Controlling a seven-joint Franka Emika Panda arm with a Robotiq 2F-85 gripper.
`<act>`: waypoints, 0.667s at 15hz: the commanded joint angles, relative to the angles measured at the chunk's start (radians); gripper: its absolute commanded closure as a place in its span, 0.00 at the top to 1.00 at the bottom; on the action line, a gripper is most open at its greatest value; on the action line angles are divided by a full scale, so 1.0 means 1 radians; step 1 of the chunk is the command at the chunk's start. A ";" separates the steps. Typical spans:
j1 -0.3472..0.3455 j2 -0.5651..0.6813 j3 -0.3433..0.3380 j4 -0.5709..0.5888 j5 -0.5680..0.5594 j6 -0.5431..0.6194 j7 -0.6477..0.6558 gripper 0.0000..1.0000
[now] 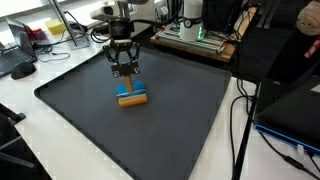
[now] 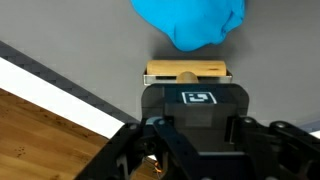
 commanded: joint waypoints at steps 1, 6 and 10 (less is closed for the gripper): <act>-0.041 0.015 0.031 0.009 0.115 0.006 -0.134 0.23; -0.063 0.033 0.037 0.017 0.204 -0.011 -0.247 0.23; -0.080 0.046 0.041 0.024 0.277 -0.026 -0.335 0.23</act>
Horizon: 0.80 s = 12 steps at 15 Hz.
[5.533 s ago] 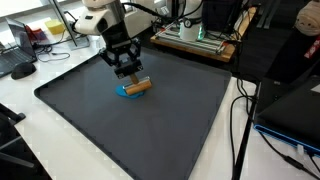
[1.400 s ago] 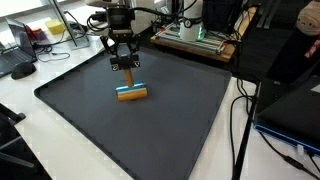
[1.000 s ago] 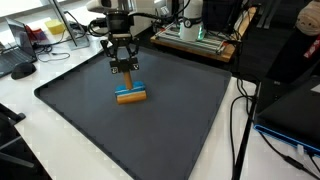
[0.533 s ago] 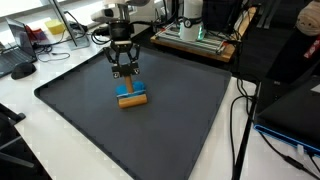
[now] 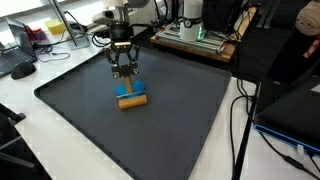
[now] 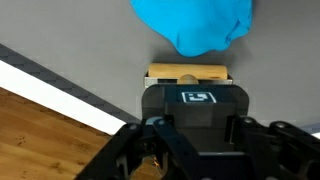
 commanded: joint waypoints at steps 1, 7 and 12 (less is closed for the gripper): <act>-0.037 0.022 0.018 0.023 0.095 -0.023 -0.121 0.23; -0.081 0.051 0.012 0.040 0.229 -0.100 -0.292 0.23; -0.135 0.018 0.006 0.002 0.323 -0.203 -0.450 0.23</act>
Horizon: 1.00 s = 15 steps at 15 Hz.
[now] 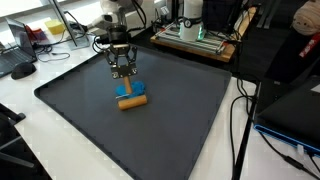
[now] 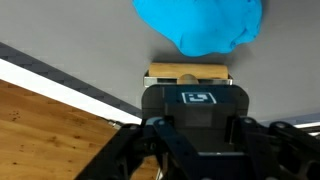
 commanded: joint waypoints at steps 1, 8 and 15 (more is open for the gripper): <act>-0.051 -0.026 0.005 -0.018 0.089 -0.076 -0.139 0.23; 0.064 -0.026 -0.203 -0.028 0.143 -0.304 -0.304 0.23; 0.092 0.013 -0.305 -0.031 0.146 -0.495 -0.367 0.23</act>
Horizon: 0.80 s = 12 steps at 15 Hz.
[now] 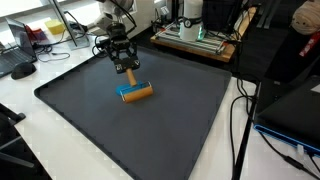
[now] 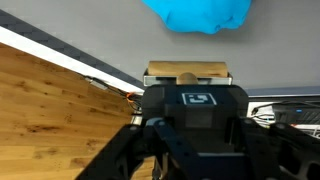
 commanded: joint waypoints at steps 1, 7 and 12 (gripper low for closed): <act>0.018 0.014 -0.049 -0.004 0.023 -0.076 -0.044 0.23; 0.011 0.070 -0.078 0.019 0.029 -0.157 -0.101 0.23; 0.007 0.100 -0.092 0.033 0.031 -0.205 -0.134 0.23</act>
